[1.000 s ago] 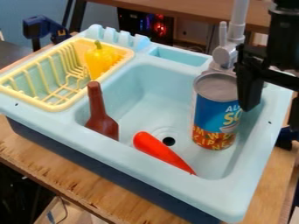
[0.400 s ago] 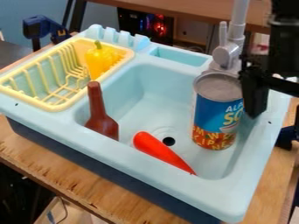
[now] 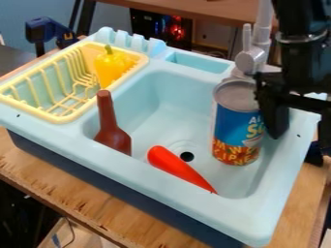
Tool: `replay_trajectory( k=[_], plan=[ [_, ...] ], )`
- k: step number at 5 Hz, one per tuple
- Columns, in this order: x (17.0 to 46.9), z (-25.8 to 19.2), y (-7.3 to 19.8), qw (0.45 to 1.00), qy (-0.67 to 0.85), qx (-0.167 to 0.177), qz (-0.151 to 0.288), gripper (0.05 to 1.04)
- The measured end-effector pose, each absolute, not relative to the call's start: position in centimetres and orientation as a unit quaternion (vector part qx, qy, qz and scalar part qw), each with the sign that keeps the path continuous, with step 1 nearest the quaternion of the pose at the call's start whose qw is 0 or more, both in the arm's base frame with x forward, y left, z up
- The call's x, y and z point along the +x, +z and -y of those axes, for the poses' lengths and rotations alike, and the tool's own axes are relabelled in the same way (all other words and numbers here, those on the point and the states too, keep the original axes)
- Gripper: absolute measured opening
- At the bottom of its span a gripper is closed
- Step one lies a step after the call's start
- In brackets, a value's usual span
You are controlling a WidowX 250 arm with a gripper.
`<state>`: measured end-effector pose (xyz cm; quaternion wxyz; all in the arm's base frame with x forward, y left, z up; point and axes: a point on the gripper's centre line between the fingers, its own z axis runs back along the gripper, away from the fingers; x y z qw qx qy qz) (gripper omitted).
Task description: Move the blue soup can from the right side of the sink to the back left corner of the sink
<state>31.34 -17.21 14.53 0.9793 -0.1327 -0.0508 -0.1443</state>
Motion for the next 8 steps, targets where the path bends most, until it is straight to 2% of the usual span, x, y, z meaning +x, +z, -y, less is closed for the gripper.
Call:
replay_trajectory(
  k=[1,3,4,5,6,7,8],
  plan=[
    [31.4,16.2,14.4,0.981,-0.131,-0.132,0.051,1.001],
    [31.1,10.3,14.2,0.990,-0.083,-0.100,0.061,1.001],
    [31.1,8.1,14.1,0.993,-0.081,-0.075,0.051,1.001],
    [31.7,6.7,14.6,0.993,-0.082,-0.068,0.058,1.001],
    [31.7,6.2,14.7,0.993,-0.074,-0.066,0.059,1.001],
    [31.2,6.2,15.9,0.993,-0.068,-0.068,0.066,1.001],
    [29.4,7.2,17.0,0.993,-0.079,-0.079,0.040,1.001]
  ],
)
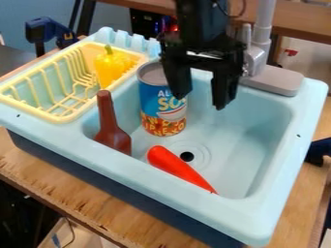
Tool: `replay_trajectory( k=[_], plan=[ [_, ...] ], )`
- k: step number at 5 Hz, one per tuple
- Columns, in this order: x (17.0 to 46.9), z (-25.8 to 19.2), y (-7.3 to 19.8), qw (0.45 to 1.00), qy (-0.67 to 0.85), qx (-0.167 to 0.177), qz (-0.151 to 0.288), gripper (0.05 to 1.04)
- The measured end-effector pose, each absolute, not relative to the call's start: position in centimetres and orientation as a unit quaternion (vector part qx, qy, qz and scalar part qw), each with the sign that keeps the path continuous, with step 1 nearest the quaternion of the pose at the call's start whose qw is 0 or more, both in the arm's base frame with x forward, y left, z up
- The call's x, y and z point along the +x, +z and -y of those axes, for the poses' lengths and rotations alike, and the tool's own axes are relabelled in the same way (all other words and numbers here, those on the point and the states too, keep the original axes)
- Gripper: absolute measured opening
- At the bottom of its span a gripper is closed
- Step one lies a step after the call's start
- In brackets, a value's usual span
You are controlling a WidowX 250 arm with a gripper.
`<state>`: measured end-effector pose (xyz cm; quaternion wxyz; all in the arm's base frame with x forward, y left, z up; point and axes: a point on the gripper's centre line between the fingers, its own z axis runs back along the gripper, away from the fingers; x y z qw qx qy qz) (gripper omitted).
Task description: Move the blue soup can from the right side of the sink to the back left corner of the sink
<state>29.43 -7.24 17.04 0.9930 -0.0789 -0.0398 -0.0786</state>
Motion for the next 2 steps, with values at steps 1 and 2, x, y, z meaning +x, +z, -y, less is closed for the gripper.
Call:
replay_trajectory(
  k=[1,2],
  plan=[
    [26.3,8.8,20.5,0.997,-0.059,-0.037,0.014,1.001],
    [24.5,8.3,23.8,0.999,-0.043,0.014,0.012,1.001]
  ],
)
